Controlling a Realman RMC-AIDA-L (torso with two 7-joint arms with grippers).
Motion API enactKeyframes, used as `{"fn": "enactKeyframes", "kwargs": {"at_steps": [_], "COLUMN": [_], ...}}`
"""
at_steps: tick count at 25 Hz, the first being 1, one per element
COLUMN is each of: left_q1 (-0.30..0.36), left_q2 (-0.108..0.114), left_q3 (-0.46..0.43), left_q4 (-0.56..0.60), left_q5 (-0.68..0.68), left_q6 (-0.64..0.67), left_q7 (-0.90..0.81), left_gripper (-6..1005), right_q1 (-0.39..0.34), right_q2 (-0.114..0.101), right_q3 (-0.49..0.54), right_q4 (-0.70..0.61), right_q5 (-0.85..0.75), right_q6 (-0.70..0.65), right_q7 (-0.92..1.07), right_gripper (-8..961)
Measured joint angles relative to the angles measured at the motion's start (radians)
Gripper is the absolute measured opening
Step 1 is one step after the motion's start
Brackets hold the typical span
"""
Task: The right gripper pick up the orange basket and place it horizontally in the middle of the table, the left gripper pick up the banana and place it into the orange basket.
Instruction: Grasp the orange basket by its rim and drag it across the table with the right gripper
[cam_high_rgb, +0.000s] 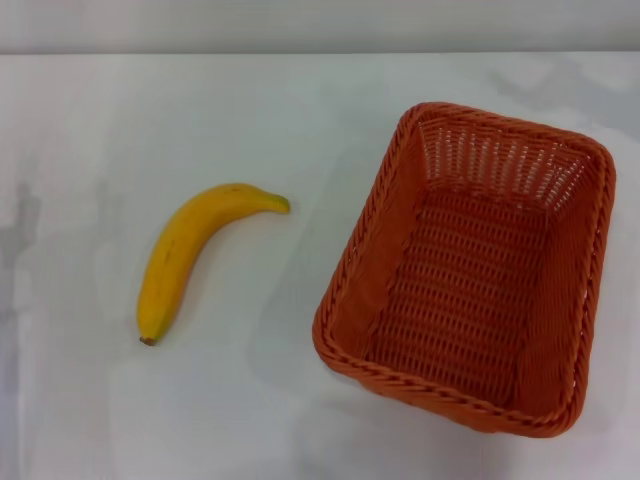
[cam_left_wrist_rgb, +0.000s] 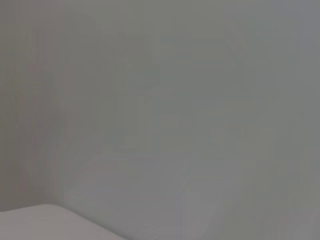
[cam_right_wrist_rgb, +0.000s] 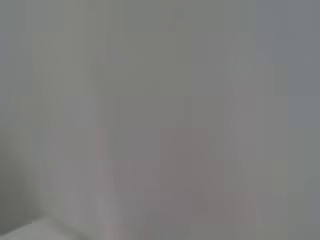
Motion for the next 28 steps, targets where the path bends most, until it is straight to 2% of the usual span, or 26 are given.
{"fn": "enactKeyframes", "kwargs": {"at_steps": [2,4,7,10,13,19,21,28], "left_q1": [-0.002,-0.002,-0.004,-0.006,-0.013,-0.015,-0.015,-0.018], "left_q2": [0.001,0.001,0.001,0.001,0.002,0.003,0.003,0.003], "left_q3": [0.001,0.001,0.002,0.003,0.003,0.0,0.0,0.001], "left_q4": [-0.001,-0.003,-0.009,-0.015,-0.015,-0.015,-0.016,-0.015], "left_q5": [0.0,0.0,0.001,0.02,0.031,0.051,0.051,0.053], "left_q6": [0.0,0.001,0.001,0.001,0.001,0.001,0.001,0.001], "left_q7": [0.001,0.002,0.002,0.003,0.003,0.004,0.004,0.004], "left_gripper": [872,871,870,869,868,866,865,862], "right_q1": [0.05,0.112,0.182,0.222,0.223,0.214,0.214,0.227], "right_q2": [-0.029,-0.046,-0.041,-0.013,0.014,0.088,0.11,0.148], "right_q3": [0.001,-0.001,0.001,0.006,0.007,0.007,0.007,-0.001], "right_q4": [-0.007,-0.016,-0.019,-0.021,-0.022,-0.039,-0.046,-0.016], "right_q5": [-0.096,-0.237,-0.423,-0.558,-0.636,-0.814,-0.855,-0.897], "right_q6": [0.077,0.152,0.236,0.289,0.297,0.231,0.21,0.184], "right_q7": [0.093,0.187,0.265,0.297,0.314,0.321,0.322,0.321], "right_gripper": [801,799,796,793,790,656,655,649]}}
